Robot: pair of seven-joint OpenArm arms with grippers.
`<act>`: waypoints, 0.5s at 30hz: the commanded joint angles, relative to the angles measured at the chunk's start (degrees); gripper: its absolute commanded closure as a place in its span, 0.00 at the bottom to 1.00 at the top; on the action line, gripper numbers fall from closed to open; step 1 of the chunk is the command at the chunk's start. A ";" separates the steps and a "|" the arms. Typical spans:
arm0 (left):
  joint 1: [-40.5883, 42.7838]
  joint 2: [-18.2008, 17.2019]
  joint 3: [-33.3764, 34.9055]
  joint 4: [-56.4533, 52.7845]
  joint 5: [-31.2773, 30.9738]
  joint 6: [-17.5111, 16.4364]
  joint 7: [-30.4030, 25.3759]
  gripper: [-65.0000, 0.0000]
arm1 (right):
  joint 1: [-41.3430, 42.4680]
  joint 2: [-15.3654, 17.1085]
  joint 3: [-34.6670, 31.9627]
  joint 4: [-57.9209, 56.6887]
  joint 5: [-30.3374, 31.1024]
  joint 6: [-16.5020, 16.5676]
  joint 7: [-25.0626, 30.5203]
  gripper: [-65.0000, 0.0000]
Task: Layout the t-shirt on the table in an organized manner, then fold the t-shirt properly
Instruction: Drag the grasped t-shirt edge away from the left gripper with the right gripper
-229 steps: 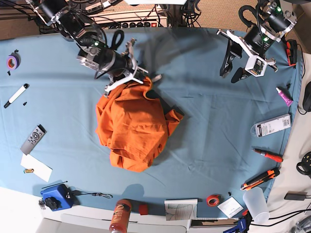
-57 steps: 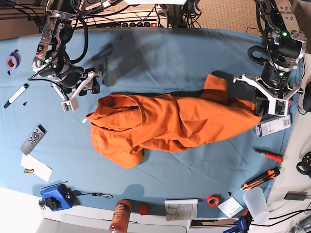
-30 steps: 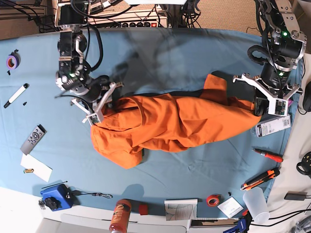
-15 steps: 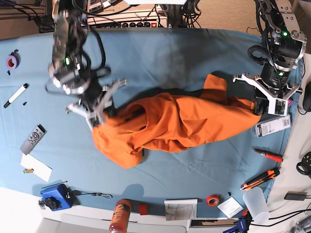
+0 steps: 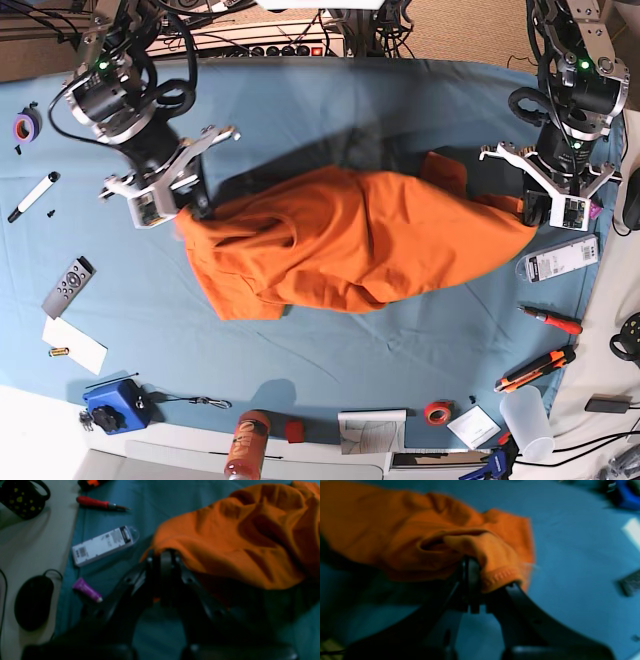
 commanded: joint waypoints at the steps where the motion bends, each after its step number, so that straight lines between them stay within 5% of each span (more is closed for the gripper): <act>1: -0.39 -0.44 -0.37 0.92 -0.15 0.11 -2.62 1.00 | 1.68 0.50 1.09 1.01 0.31 -0.59 2.86 1.00; 9: -1.73 -0.46 -0.35 0.22 -0.17 -2.62 -6.19 1.00 | 16.06 0.50 1.81 -20.09 1.46 -0.11 6.10 1.00; 15: -7.98 -0.46 -0.33 -13.70 -0.15 -6.05 -10.32 1.00 | 32.96 0.52 1.84 -45.22 -1.31 1.36 7.89 1.00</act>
